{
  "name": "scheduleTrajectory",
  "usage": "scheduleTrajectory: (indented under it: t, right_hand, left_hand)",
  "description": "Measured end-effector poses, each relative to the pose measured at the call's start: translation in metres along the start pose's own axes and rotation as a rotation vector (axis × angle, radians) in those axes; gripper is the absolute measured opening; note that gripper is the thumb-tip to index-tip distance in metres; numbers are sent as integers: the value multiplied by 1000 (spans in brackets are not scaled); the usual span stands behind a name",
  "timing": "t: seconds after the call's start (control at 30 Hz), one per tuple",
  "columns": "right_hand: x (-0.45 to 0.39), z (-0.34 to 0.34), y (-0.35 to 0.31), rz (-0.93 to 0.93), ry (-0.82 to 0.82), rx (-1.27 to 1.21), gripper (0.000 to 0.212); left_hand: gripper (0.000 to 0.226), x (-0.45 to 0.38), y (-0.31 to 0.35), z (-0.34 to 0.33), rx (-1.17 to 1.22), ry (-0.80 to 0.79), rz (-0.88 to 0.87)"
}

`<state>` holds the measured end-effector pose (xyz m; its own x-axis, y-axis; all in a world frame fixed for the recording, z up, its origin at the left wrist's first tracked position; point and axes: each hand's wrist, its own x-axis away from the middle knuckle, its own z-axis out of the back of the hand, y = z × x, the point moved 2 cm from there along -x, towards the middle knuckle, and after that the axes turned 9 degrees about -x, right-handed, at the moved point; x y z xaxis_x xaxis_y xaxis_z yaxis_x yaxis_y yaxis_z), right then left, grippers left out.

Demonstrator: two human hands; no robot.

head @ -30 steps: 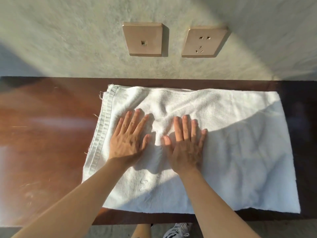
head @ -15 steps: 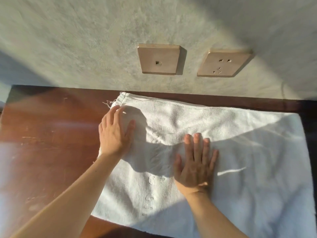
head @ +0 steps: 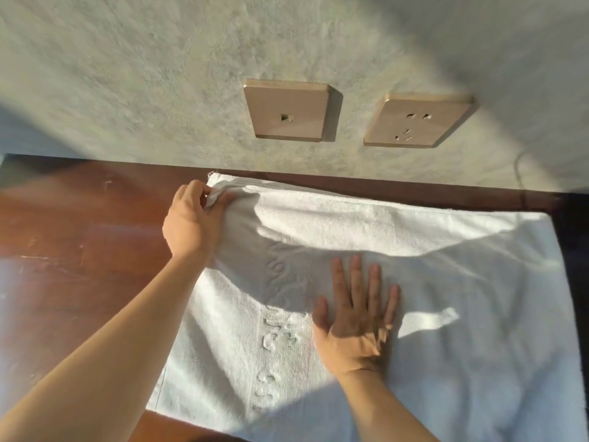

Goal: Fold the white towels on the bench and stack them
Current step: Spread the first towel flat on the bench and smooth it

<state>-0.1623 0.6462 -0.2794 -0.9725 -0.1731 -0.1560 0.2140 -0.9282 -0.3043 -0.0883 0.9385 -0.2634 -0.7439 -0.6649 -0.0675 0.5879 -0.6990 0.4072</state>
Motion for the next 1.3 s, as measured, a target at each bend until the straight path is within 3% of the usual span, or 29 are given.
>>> scheduleTrajectory:
  t: [0.1,0.17,0.23,0.33,0.43,0.6,0.7,0.8,1.0,1.17,1.3]
  right_hand:
    - [-3,1,-1,-16,39,9,64]
    - [-2,1,0,-14,8,18,66]
    - [-1,1,1,-6,-46,18,68]
    - [-2,3,0,-15,-58,36,64]
    - [-3,4,-2,-37,8,-22,59]
    - [-2,4,-1,-33,-32,-26,60]
    - [-1,2,2,-38,-85,-3,64]
    - [-1,0,3,-10,-30,-5,64]
    - [-3,0,-1,-7,4,25,64]
    - [-2,2,0,-6,-8,23,65]
    - [-4,1,-3,-13,77,28,61]
  left_hand:
    - [38,8,8,0,47,-9,56]
    - [48,24,14,7,7,36,3]
    - [53,59,28,11,-90,53,-177]
    - [59,132,53,-3,-125,-207,-536]
    - [61,169,48,-19,-274,-302,-710]
    - [63,147,38,-24,-357,-295,-751]
    - [70,119,26,-24,-452,-327,-652]
    - [77,83,18,-21,-487,-351,-559]
    - [70,68,33,-15,-468,-356,-471]
    - [59,119,73,-22,-363,-394,-899]
    - [62,93,82,-37,-427,-432,-813]
